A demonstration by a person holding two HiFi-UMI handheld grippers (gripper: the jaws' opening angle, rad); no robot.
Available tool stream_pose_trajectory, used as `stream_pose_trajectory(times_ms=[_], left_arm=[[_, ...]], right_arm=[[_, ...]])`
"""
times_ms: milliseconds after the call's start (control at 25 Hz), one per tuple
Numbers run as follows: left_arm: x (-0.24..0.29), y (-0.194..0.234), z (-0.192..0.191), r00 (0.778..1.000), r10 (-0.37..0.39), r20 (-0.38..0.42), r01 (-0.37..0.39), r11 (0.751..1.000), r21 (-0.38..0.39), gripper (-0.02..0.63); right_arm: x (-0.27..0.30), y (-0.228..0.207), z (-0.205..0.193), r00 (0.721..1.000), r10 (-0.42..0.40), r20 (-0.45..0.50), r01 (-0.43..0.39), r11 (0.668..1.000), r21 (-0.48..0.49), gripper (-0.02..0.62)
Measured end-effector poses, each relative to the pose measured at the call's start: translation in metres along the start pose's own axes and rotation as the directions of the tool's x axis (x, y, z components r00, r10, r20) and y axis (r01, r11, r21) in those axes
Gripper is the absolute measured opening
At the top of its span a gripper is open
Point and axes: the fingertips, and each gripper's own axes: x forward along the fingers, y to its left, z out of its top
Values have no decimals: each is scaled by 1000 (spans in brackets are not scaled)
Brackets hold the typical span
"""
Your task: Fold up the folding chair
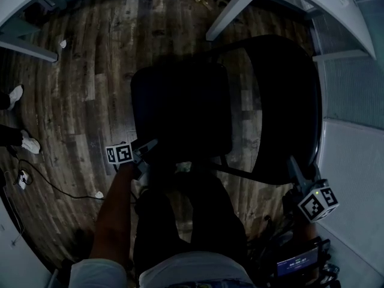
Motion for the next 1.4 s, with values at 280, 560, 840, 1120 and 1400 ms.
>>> stream_pose_trajectory(times_ms=[280, 560, 840, 1120, 1400], left_arm=[[-2, -6, -5, 999, -38, -36, 37, 999, -23, 356], [0, -28, -8, 996, -81, -33, 80, 996, -39, 308], [2, -77, -7, 993, -103, -50, 101, 994, -41, 261], [10, -125, -7, 993, -96, -70, 94, 995, -33, 227], [16, -166, -9, 992, -89, -87, 88, 996, -24, 209]], right_arm=[[-2, -6, 6, 1000, -11, 2, 11, 999, 35, 161], [-9, -9, 15, 1000, 1, 23, -2, 1000, 14, 140], [-26, 7, 37, 998, 36, 46, -36, 999, -7, 110], [-39, 8, 52, 997, 57, 52, -56, 998, -10, 92], [-51, 14, 62, 995, 83, 57, -83, 997, -9, 74]])
